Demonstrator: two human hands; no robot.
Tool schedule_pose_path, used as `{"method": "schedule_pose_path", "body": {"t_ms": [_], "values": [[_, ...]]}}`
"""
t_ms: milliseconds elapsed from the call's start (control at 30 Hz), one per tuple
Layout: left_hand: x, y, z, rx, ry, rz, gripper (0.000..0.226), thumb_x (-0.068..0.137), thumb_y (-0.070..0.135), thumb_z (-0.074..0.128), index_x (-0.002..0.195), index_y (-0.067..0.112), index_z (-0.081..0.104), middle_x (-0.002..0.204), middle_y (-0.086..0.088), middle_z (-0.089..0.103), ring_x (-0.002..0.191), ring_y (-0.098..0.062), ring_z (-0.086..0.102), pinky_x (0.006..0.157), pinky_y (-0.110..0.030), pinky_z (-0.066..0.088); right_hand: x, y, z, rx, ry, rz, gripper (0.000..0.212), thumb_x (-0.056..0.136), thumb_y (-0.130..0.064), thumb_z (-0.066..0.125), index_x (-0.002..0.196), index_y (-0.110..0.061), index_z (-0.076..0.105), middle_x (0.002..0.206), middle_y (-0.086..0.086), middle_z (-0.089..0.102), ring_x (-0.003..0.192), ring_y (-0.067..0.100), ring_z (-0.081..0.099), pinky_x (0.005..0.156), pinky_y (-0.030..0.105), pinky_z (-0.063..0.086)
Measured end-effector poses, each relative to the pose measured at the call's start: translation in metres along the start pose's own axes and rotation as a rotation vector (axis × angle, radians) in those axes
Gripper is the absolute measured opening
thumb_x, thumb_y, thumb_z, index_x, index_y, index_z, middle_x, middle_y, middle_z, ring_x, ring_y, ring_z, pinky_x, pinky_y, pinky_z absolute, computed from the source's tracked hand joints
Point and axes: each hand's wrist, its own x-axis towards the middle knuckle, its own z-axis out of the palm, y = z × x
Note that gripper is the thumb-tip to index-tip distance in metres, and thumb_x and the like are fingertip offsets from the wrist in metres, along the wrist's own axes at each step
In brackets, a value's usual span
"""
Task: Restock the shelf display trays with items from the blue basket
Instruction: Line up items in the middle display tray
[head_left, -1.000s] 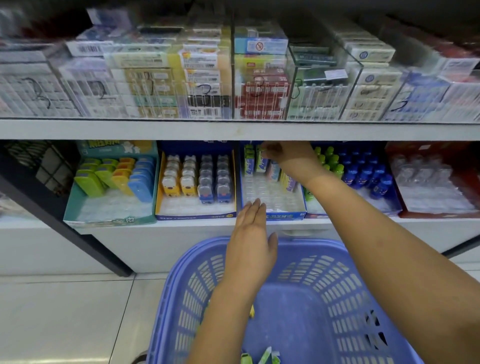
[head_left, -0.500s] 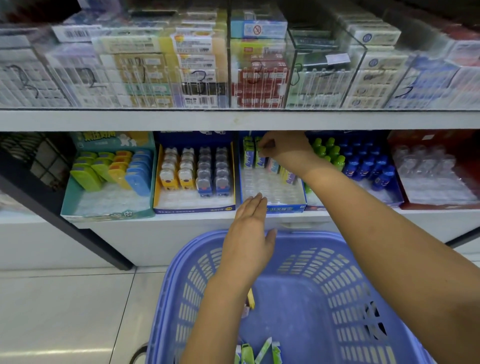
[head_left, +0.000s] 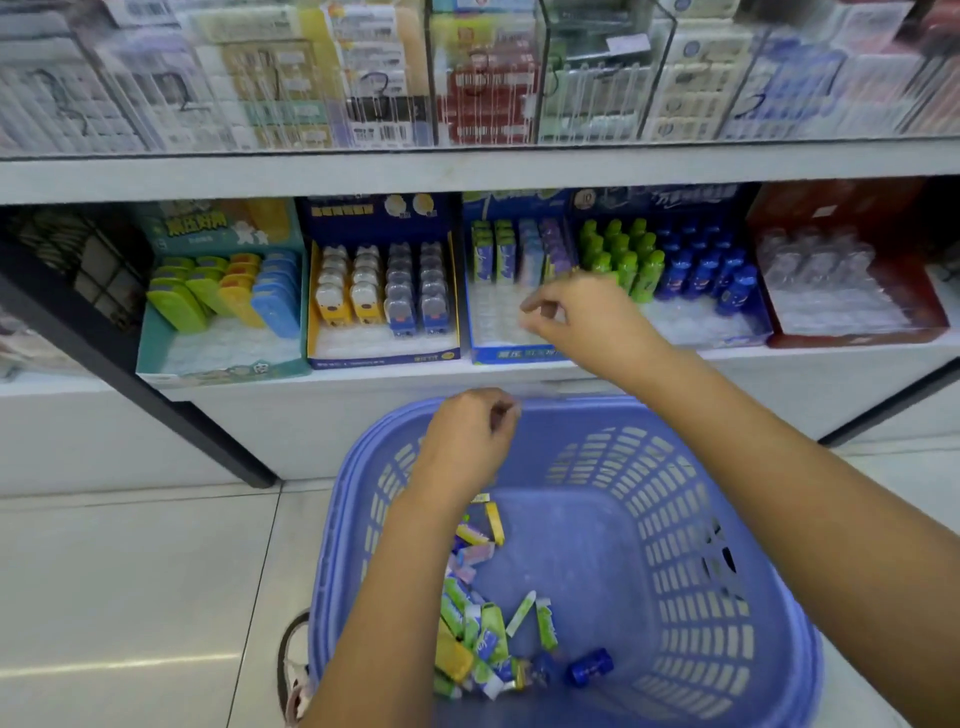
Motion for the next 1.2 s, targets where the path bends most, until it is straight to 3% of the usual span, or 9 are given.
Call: {"method": "schedule_pose_path", "body": {"t_ms": [100,267,433,567,700,800,933,1100,1200], "values": [[-0.009,-0.026,0.028,0.133,-0.251,-0.144,0.017,0.086,0.011,0.057,0.092,0.01,0.072,0.095,-0.011,0.072,0.095,-0.026,0.066,0.081,-0.033,0.051,-0.058,0.017,0.034,-0.01,-0.207,0.081,0.024,0.09,-0.029,0.056,0.094,-0.011,0.071,0.094,0.012,0.069,0.088,0.026,0.062,0.078,0.033,0.046],[-0.042,-0.065,0.089,0.252,-0.629,-0.266,0.026,0.085,0.012,0.061,0.11,0.007,0.067,0.116,-0.012,0.066,0.111,-0.023,0.06,0.089,-0.027,0.044,-0.123,0.051,0.118,-0.097,-0.899,0.291,0.029,0.086,-0.03,0.061,0.103,-0.009,0.07,0.101,0.011,0.07,0.094,0.024,0.064,0.079,0.03,0.049],[-0.064,-0.094,0.12,0.343,-0.835,-0.344,0.033,0.088,0.017,0.063,0.118,0.005,0.064,0.127,-0.012,0.059,0.12,-0.027,0.054,0.098,-0.035,0.044,-0.158,0.078,0.187,-0.043,-1.189,0.47,0.038,0.081,-0.034,0.068,0.101,-0.001,0.067,0.066,0.003,0.053,0.054,0.015,0.051,0.058,0.025,0.046],[-0.073,-0.106,0.133,0.455,-0.891,-0.344,0.029,0.084,0.022,0.066,0.081,-0.007,0.063,0.087,-0.028,0.058,0.105,-0.038,0.058,0.085,-0.044,0.045,-0.171,0.083,0.231,-0.031,-1.158,0.543,0.033,0.073,-0.043,0.07,0.08,-0.011,0.066,0.072,0.006,0.06,0.068,0.021,0.058,0.07,0.03,0.046],[-0.08,-0.111,0.148,0.524,-0.85,-0.302,0.028,0.085,0.019,0.062,0.107,0.002,0.064,0.114,-0.018,0.061,0.11,-0.032,0.057,0.087,-0.039,0.044,-0.174,0.08,0.256,-0.027,-1.049,0.542,0.037,0.076,-0.032,0.07,0.107,-0.011,0.066,0.112,0.01,0.065,0.104,0.022,0.061,0.082,0.029,0.044],[-0.078,-0.118,0.152,0.516,-0.823,-0.322,0.013,0.092,0.016,0.051,0.095,0.009,0.062,0.115,-0.017,0.061,0.112,-0.031,0.056,0.089,-0.039,0.043,-0.167,0.085,0.248,0.005,-1.048,0.539,0.021,0.076,-0.028,0.068,0.084,-0.009,0.065,0.088,0.01,0.065,0.09,0.023,0.062,0.072,0.028,0.045],[-0.077,-0.122,0.155,0.459,-0.831,-0.374,0.043,0.088,0.035,0.06,0.057,0.017,0.036,0.062,-0.005,0.043,0.088,-0.033,0.059,0.076,-0.042,0.047,-0.155,0.095,0.218,0.24,-1.031,0.702,0.03,0.08,-0.014,0.061,0.052,-0.011,0.049,0.049,0.008,0.048,0.043,0.016,0.048,0.046,0.022,0.042],[-0.081,-0.119,0.162,0.495,-0.776,-0.368,0.033,0.087,0.036,0.059,0.105,0.009,0.056,0.111,-0.012,0.061,0.108,-0.028,0.057,0.082,-0.037,0.046,-0.149,0.095,0.171,0.484,-0.936,0.771,0.024,0.09,0.0,0.046,0.067,-0.009,0.047,0.051,0.009,0.041,0.04,0.014,0.039,0.041,0.019,0.034],[-0.076,-0.113,0.16,0.489,-0.764,-0.413,0.027,0.09,0.026,0.054,0.107,0.005,0.056,0.119,-0.017,0.059,0.113,-0.03,0.056,0.087,-0.037,0.046,-0.147,0.096,0.147,0.698,-0.807,0.792,0.012,0.093,-0.004,0.048,0.089,-0.01,0.057,0.059,0.006,0.043,0.043,0.011,0.038,0.04,0.017,0.03]]}}
